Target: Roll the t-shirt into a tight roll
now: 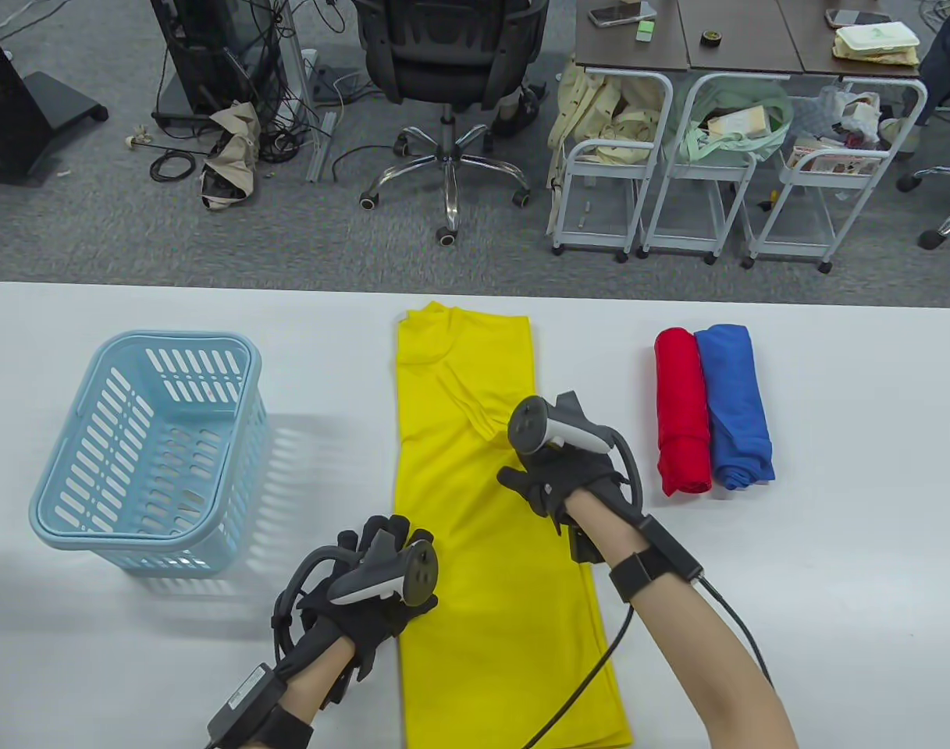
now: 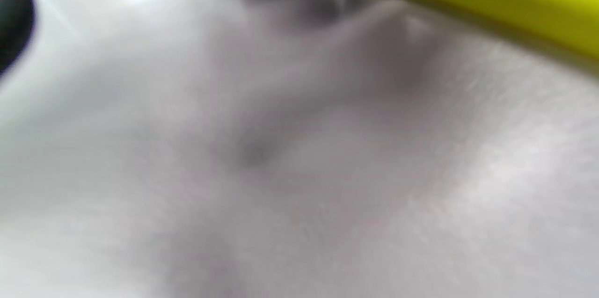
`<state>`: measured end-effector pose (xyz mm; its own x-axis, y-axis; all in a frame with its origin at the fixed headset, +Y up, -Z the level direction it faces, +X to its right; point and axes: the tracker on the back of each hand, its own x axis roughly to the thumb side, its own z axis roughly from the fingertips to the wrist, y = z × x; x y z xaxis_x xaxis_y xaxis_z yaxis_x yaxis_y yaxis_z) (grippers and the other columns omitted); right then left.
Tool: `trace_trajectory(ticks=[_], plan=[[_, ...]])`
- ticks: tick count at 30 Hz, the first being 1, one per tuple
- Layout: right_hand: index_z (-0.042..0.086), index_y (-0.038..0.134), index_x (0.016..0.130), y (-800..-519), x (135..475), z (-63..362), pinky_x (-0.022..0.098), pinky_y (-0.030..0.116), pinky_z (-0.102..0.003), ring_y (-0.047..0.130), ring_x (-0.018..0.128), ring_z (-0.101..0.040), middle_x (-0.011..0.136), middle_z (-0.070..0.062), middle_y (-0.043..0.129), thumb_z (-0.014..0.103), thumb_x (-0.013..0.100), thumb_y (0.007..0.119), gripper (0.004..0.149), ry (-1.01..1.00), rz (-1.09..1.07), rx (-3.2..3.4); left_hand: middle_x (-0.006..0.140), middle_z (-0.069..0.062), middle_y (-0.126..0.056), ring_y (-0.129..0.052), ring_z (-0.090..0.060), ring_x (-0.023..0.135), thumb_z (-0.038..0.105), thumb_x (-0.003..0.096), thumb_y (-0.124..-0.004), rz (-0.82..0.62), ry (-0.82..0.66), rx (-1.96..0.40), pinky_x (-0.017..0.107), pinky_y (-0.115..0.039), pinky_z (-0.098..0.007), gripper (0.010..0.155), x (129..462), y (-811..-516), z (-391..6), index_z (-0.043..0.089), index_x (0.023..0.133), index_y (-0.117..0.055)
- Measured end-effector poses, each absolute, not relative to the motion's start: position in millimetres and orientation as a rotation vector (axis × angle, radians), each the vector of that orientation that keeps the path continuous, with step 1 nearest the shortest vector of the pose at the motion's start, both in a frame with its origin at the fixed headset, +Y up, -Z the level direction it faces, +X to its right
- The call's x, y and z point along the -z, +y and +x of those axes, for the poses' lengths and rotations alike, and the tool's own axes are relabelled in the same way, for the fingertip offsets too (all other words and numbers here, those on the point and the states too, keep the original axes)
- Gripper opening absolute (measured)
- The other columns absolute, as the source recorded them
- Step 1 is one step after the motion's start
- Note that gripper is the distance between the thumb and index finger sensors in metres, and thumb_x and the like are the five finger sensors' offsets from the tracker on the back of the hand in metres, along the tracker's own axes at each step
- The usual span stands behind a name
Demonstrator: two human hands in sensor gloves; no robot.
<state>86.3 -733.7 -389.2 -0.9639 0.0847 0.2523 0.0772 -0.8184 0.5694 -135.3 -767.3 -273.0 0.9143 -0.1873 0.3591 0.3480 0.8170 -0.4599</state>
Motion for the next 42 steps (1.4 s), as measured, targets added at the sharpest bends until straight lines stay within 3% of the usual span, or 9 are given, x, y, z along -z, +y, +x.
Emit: trace_trajectory(ticks=[2, 6, 10, 14, 20, 31, 35, 38, 42], plan=[[0.016, 0.033, 0.117, -733.0, 362.3, 89.7, 0.074, 0.037, -0.059, 0.023, 0.109, -0.046, 0.118, -0.018, 0.025, 0.056, 0.061, 0.053, 0.072, 0.895, 0.488, -2.995, 0.124, -0.013, -0.011, -0.023, -0.041, 0.116, 0.064, 0.0499, -0.032, -0.511, -0.313, 0.331, 0.081, -0.032, -0.062, 0.078, 267.8, -762.5, -129.0, 0.028, 0.115, -0.009], [0.012, 0.018, 0.116, -749.6, 315.1, 92.8, 0.074, 0.036, -0.060, 0.015, 0.106, -0.049, 0.116, -0.021, 0.014, 0.058, 0.060, 0.052, 0.080, 0.998, 0.589, -3.017, 0.123, -0.014, -0.006, -0.019, -0.041, 0.116, 0.066, 0.0490, -0.030, -0.600, -0.382, 0.270, 0.081, -0.031, -0.063, 0.079, 264.8, -777.6, -113.5, 0.028, 0.114, -0.004], [0.010, 0.009, 0.112, -765.9, 302.0, 90.1, 0.074, 0.037, -0.059, 0.012, 0.104, -0.051, 0.113, -0.023, 0.005, 0.058, 0.060, 0.049, 0.082, 1.097, 0.633, -3.042, 0.115, -0.018, 0.010, -0.006, -0.044, 0.110, 0.069, 0.0455, -0.024, -0.647, -0.377, 0.329, 0.080, -0.027, -0.063, 0.084, 272.3, -787.4, -106.1, 0.024, 0.106, 0.013], [0.010, 0.009, 0.112, -768.5, 312.5, 84.1, 0.074, 0.037, -0.060, 0.013, 0.104, -0.052, 0.112, -0.024, 0.006, 0.059, 0.059, 0.053, 0.085, 1.086, 0.596, -3.089, 0.115, -0.015, 0.011, -0.004, -0.042, 0.110, 0.070, 0.0460, -0.027, -0.675, -0.375, 0.281, 0.080, -0.025, -0.064, 0.084, 287.1, -788.5, -109.4, 0.027, 0.106, 0.012], [0.016, 0.001, 0.110, -775.6, 342.2, 80.1, 0.075, 0.030, -0.060, 0.002, 0.104, -0.048, 0.111, -0.020, -0.003, 0.059, 0.058, 0.047, 0.082, 1.082, 0.512, -3.063, 0.106, -0.005, 0.026, 0.016, -0.036, 0.102, 0.070, 0.0448, -0.030, -0.769, -0.301, 0.076, 0.074, -0.005, -0.059, 0.081, 323.4, -797.4, -132.6, 0.034, 0.100, 0.017], [0.022, -0.011, 0.104, -782.2, 382.7, 83.3, 0.075, 0.016, -0.058, -0.011, 0.100, -0.041, 0.106, -0.012, -0.015, 0.063, 0.055, 0.041, 0.082, 1.163, 0.350, -2.999, 0.110, -0.004, 0.017, 0.016, -0.036, 0.101, 0.071, 0.0440, -0.037, -0.733, -0.221, 0.085, 0.074, -0.005, -0.060, 0.079, 370.3, -790.7, -143.8, 0.044, 0.102, 0.009], [0.023, -0.011, 0.104, -782.3, 385.0, 82.4, 0.075, 0.016, -0.058, -0.011, 0.100, -0.041, 0.106, -0.012, -0.016, 0.063, 0.055, 0.041, 0.082, 1.170, 0.330, -3.000, 0.114, -0.006, 0.012, 0.012, -0.037, 0.103, 0.064, 0.0497, -0.034, -0.655, -0.215, 0.166, 0.075, -0.008, -0.060, 0.073, 356.4, -783.8, -136.2, 0.039, 0.107, 0.003], [0.022, -0.009, 0.104, -782.9, 384.5, 82.3, 0.075, 0.016, -0.058, -0.011, 0.100, -0.041, 0.106, -0.012, -0.016, 0.063, 0.054, 0.041, 0.082, 1.159, 0.330, -3.006, 0.116, -0.008, 0.010, 0.007, -0.039, 0.106, 0.065, 0.0501, -0.034, -0.579, -0.333, 0.244, 0.076, -0.012, -0.061, 0.075, 321.1, -774.9, -125.7, 0.036, 0.110, -0.001], [0.022, -0.009, 0.105, -783.0, 383.7, 80.6, 0.075, 0.017, -0.058, -0.010, 0.101, -0.041, 0.107, -0.012, -0.015, 0.063, 0.054, 0.040, 0.081, 1.143, 0.316, -3.022, 0.118, -0.011, 0.008, 0.003, -0.042, 0.108, 0.071, 0.0480, -0.036, -0.650, -0.452, 0.137, 0.078, -0.017, -0.063, 0.084, 277.1, -781.1, -121.3, 0.032, 0.112, 0.002]])
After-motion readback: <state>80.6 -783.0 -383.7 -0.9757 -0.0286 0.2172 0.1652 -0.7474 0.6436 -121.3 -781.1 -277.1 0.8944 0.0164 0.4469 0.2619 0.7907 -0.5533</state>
